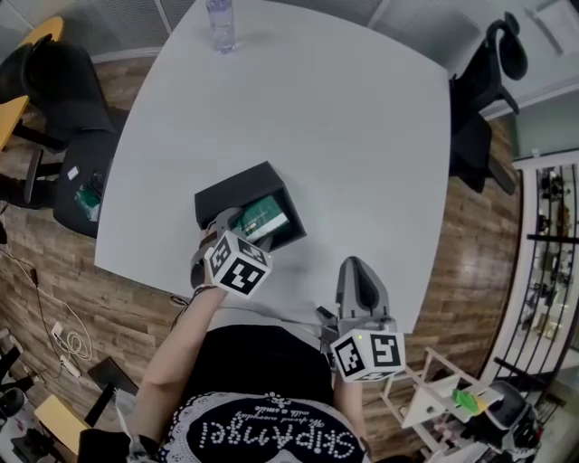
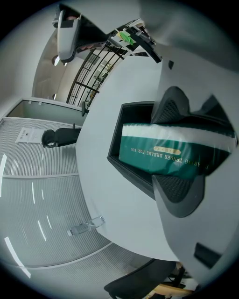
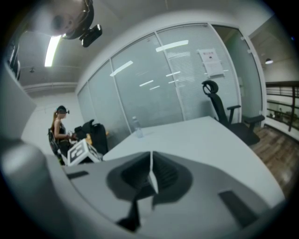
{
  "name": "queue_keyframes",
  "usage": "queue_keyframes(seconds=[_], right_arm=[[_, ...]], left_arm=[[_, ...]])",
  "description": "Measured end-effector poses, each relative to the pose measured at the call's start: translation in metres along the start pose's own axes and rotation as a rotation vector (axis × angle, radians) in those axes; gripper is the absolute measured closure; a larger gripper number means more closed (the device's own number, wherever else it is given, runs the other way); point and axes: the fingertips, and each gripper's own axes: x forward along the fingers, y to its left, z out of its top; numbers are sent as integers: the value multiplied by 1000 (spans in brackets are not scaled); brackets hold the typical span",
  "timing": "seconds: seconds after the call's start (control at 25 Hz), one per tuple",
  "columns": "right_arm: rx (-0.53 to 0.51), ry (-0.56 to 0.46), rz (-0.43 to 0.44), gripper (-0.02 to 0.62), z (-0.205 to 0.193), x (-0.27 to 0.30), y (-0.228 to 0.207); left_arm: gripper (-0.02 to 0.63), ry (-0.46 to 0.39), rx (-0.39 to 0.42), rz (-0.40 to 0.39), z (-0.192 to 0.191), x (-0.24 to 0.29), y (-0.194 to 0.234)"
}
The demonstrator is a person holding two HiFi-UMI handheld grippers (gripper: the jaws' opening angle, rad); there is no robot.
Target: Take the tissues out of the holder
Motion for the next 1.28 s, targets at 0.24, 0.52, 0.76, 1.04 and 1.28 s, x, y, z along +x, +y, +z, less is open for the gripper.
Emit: queue_keyframes(seconds=[0.24,0.52,0.76,1.04,1.28], right_arm=[[3,-6,-15,560,-1,-5,-1],[5,-18,-26,560,4,-9,-7],[10,-36,-31,560,9,-13,-6],[9,-55,-32,560,13,-17,-3],[0,-72,-32,560,18,-21,-2]], left_arm=[[255,7,19,-10,-1,-2,-2],[256,-21,42,-10,7,-13,-7],[256,-58,48,-6,15,-25,-10],[256,-86,56,2,20,-33,-9],[256,-126,53,12,31,-45,-9]])
